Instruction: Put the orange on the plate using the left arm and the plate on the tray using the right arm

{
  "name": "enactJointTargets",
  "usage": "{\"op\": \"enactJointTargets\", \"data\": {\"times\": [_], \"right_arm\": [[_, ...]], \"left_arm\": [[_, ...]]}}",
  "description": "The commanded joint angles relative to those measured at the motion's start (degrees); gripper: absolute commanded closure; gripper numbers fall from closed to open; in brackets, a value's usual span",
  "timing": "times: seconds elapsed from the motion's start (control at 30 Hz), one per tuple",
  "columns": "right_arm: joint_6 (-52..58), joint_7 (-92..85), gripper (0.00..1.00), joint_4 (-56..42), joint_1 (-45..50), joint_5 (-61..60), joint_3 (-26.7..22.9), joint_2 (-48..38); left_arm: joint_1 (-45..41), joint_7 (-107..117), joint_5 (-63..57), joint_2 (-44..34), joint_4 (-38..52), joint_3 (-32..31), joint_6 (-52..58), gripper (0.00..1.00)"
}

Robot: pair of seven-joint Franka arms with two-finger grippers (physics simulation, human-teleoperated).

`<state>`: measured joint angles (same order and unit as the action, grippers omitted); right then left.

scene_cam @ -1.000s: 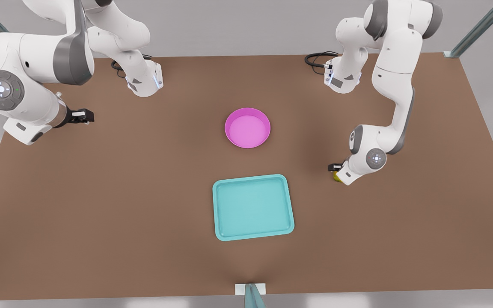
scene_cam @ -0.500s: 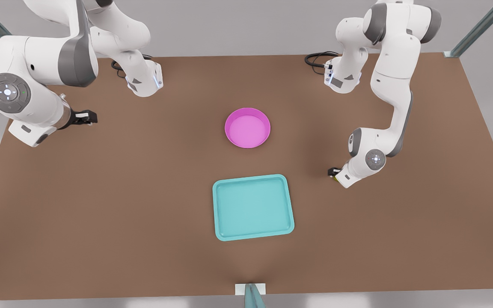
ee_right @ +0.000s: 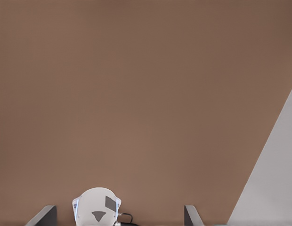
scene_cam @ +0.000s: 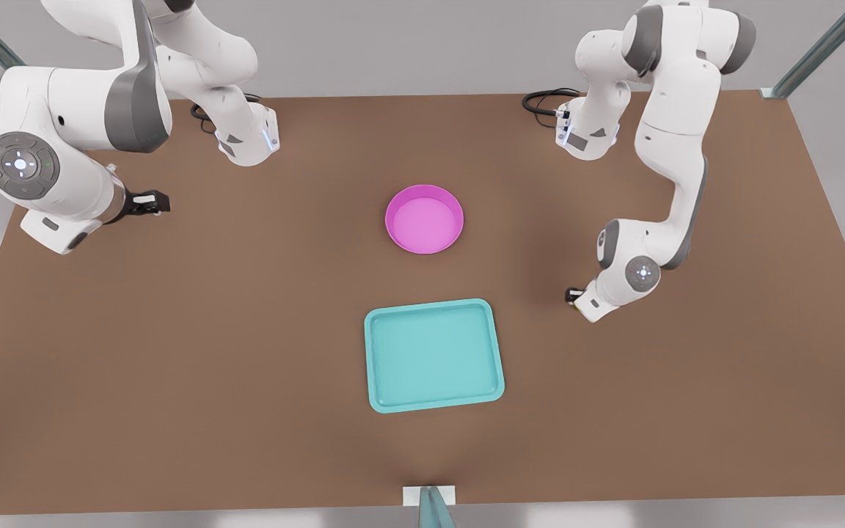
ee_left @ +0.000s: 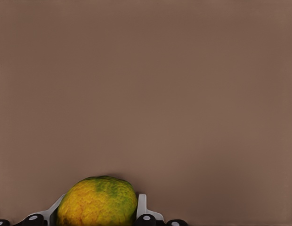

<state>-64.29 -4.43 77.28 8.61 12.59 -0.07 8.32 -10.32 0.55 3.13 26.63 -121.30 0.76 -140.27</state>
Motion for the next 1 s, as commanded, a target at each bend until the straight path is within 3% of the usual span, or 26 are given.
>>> {"op": "enactJointTargets", "data": {"times": [0.0, 0.1, 0.2, 0.3, 0.47, 0.5, 0.53, 0.63, 0.67, 0.73, 0.77, 0.83, 0.87, 0.93, 0.97], "right_arm": [[0.04, -0.05, 0.0, -0.02, 0.0, -0.02, -0.02, -0.06], [0.04, 0.03, 0.0, -0.02, 0.0, -0.02, -0.02, 0.03], [-0.05, -0.05, 0.0, -0.02, 0.0, -0.02, -0.02, 0.12], [0.04, -0.05, 0.0, -0.02, -0.09, -0.02, -0.02, 0.21], [-0.05, -0.05, 0.0, 0.5, -0.09, -0.02, -0.02, 0.12], [-0.05, -0.05, 0.0, 0.5, -0.09, -0.02, -0.02, 0.12], [-0.05, -0.05, 0.0, 0.5, -0.09, -0.02, -0.02, 0.12], [0.04, -0.05, 0.0, 0.59, -0.09, -0.02, -0.02, 0.12], [-0.05, -0.05, 0.0, 1.12, -0.09, -0.02, -0.02, 0.03], [-6.52, 0.03, 0.0, 9.09, 0.53, -2.73, -0.02, -2.68], [-20.83, 0.82, 0.0, 20.52, 1.23, -7.92, -0.02, -4.45], [-38.53, 9.95, 0.0, 29.68, 4.31, -15.75, 1.83, -2.43], [-43.46, 16.81, 0.0, 32.76, 4.92, -17.86, 5.69, -1.99], [-49.97, 26.66, 0.0, 35.66, 7.82, -21.02, 8.16, 2.39], [-51.29, 26.84, 0.0, 35.49, 8.0, -25.06, 8.95, 4.33]], "left_arm": [[-0.4, 6.13, 0.73, -1.05, 0.53, -0.32, 4.56, 0.37], [-13.31, 20.71, 0.73, -2.37, 2.82, -0.32, 12.91, 0.4], [-30.28, 35.92, 1.78, -1.58, 12.05, -0.84, 26.19, 0.4], [-36.44, 43.75, 8.2, 5.36, 22.77, -3.66, 26.36, 0.4], [-40.48, 43.84, 8.03, 6.07, 22.42, -3.75, 30.57, 0.39], [-41.27, 43.75, 8.03, 5.98, 22.42, -4.89, 32.43, 0.31], [-41.36, 43.75, 8.03, 6.16, 22.51, -4.98, 32.52, 0.0], [-41.18, 43.66, 8.03, 6.07, 22.51, -4.19, 31.9, 0.0], [-40.66, 42.96, 8.03, 5.54, 23.47, -1.91, 33.48, 0.0], [-34.78, 29.7, 13.56, 3.7, 40.66, 9.76, 61.81, 0.0], [-31.7, 18.03, 15.67, 2.56, 51.76, 22.41, 78.97, 0.0], [-30.29, 2.72, 15.94, 1.15, 53.89, 43.17, 81.73, 0.0], [-26.78, 0.51, 17.78, 1.23, 53.89, 47.93, 81.47, 0.0], [-14.76, 0.5, 18.93, 0.36, 53.8, 46.19, 80.16, 0.0], [8.58, 1.12, 13.69, -8.15, 51.96, 21.64, 76.2, 0.0]]}}
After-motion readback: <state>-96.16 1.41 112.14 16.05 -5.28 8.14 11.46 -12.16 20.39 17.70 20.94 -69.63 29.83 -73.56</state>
